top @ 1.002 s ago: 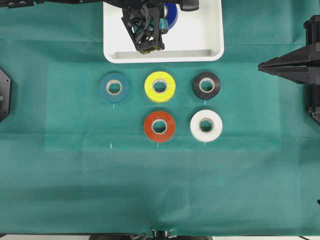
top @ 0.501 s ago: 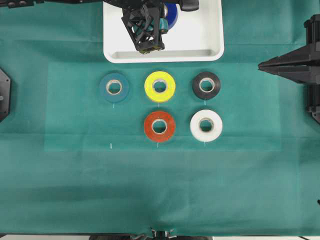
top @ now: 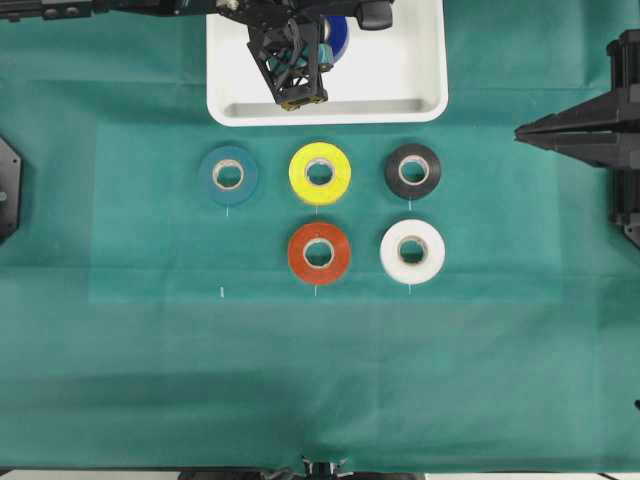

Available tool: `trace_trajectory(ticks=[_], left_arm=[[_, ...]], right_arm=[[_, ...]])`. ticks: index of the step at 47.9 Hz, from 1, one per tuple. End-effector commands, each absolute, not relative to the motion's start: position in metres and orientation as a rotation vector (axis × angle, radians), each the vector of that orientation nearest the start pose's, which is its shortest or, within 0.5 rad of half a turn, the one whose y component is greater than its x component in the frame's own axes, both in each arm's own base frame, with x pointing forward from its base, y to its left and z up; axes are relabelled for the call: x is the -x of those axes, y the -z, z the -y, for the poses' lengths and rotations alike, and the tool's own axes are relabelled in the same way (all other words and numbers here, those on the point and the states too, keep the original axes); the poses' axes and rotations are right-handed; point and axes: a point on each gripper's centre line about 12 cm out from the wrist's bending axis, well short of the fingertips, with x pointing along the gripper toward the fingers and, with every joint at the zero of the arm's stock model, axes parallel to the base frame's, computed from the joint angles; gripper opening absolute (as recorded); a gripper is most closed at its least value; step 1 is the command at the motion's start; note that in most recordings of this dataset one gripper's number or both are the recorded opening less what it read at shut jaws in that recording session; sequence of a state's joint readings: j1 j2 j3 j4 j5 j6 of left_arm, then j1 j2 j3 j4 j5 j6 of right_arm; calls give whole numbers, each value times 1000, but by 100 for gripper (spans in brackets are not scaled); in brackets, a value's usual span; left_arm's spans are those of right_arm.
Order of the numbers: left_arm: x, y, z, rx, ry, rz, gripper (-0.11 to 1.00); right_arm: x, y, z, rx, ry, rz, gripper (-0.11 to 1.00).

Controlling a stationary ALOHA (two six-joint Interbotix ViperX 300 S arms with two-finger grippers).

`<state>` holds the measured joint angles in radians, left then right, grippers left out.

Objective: Place the tape from the fixed location into the white case.
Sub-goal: 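Lower the blue roll into the tray and open the left gripper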

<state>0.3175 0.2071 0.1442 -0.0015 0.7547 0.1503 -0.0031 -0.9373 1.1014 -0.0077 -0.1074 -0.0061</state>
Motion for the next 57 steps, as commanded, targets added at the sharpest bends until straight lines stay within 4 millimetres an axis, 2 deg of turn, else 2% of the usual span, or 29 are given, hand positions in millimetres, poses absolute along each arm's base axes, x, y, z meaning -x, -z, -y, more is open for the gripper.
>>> trace_trajectory(ticks=[1, 27, 39, 57], left_arm=[[-433, -203, -148, 39, -216, -1080, 25], [-435, -147, -175, 40, -247, -1079, 25], [-439, -138, -177, 32, -245, -1076, 25], [-440, -139, -177, 34, -245, -1072, 25]], right_arm=[[-210, -308, 1, 14, 4, -31, 0], [-212, -306, 1, 14, 3, -37, 0], [-212, -306, 1, 15, 3, -38, 0], [-212, -306, 1, 14, 3, -38, 0]])
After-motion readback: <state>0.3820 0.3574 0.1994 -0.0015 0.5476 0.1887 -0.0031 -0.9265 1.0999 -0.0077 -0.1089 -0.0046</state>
